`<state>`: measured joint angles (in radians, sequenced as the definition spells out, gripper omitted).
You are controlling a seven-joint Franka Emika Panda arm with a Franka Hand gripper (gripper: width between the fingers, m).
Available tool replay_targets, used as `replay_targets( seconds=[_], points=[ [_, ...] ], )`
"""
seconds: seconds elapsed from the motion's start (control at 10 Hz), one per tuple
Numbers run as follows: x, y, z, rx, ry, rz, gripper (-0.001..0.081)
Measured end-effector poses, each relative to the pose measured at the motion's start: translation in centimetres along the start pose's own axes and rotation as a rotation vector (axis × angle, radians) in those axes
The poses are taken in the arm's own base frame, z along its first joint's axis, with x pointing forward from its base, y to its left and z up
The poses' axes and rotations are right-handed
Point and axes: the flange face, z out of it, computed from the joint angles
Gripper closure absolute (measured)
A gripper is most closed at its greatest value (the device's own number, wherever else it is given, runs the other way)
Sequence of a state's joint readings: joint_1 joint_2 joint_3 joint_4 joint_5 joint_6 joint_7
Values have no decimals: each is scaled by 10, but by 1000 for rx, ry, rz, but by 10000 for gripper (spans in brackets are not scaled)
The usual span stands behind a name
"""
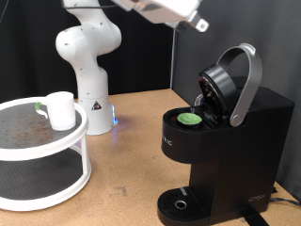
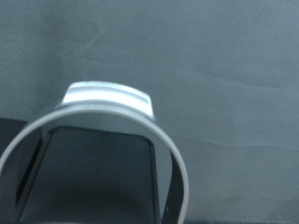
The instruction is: Make a cup of coffee with the keurig machine
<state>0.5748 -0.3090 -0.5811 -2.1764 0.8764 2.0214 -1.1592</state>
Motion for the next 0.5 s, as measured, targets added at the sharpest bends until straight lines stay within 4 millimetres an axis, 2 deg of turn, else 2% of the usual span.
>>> replay_targets(
  seconds=[0.2,0.5],
  points=[
    [12,-12,17,-13,-17,39,-1],
    [8,-9,13,2,-12,44,-1]
  ],
)
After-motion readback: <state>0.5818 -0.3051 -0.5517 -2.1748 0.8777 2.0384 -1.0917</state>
